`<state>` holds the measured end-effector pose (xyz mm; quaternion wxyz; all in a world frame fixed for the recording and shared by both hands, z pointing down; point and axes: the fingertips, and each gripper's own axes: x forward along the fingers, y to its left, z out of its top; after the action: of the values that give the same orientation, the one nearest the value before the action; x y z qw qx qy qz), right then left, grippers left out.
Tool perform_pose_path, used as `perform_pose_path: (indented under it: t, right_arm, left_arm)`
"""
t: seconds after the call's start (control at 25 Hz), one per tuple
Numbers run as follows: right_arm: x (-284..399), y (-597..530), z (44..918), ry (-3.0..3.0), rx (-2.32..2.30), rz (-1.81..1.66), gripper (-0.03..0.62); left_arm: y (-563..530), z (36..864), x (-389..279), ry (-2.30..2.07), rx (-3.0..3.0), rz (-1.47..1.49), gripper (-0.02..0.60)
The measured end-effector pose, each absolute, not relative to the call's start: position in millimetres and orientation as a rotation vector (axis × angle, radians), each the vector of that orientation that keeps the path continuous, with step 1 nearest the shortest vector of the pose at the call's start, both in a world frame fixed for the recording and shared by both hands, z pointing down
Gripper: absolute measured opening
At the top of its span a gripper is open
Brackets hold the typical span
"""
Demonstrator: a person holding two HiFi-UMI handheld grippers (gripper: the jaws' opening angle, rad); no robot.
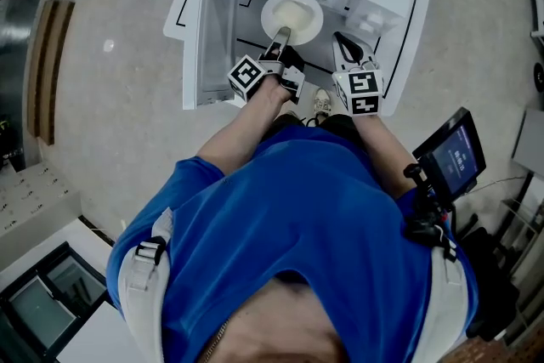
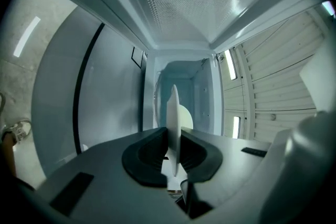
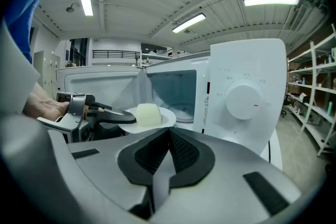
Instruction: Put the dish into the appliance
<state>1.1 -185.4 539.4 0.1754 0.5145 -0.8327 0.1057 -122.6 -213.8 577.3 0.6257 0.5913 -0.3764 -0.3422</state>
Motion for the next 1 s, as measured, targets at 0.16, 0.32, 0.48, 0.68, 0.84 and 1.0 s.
perform_pose_path:
  t: [0.16, 0.32, 0.48, 0.68, 0.84, 1.0]
  right_arm:
    - [-10.1, -197.0, 540.6, -2.38, 1.412, 0.292, 0.003]
    - [-24.0, -196.5, 537.6, -2.398, 1.379, 0.272, 0.003]
    - [-28.2, -220.1, 543.2, -2.41, 1.348, 0.259, 0.002]
    - [-35.0, -232.9, 541.2, -2.419, 1.317, 0.256, 0.003]
    - [-40.5, -232.8, 536.7, -2.425, 1.301, 0.258, 0.002]
    - [-38.1, -257.3, 544.1, -2.427, 1.282, 0.267, 0.003]
  left_arm:
    - [-235.1, 580.9, -126.6, -0.894, 1.356, -0.795, 0.026]
    - [-243.2, 582.8, -133.9, -0.92, 1.369, -0.797, 0.026]
    - [-266.8, 590.8, -130.4, -0.941, 1.359, -0.778, 0.026]
    - [-281.0, 592.2, -129.8, -0.955, 1.347, -0.775, 0.026]
    - [-282.5, 588.2, -129.9, -0.961, 1.34, -0.779, 0.026]
    - [-306.4, 597.8, -123.2, -0.971, 1.325, -0.77, 0.026]
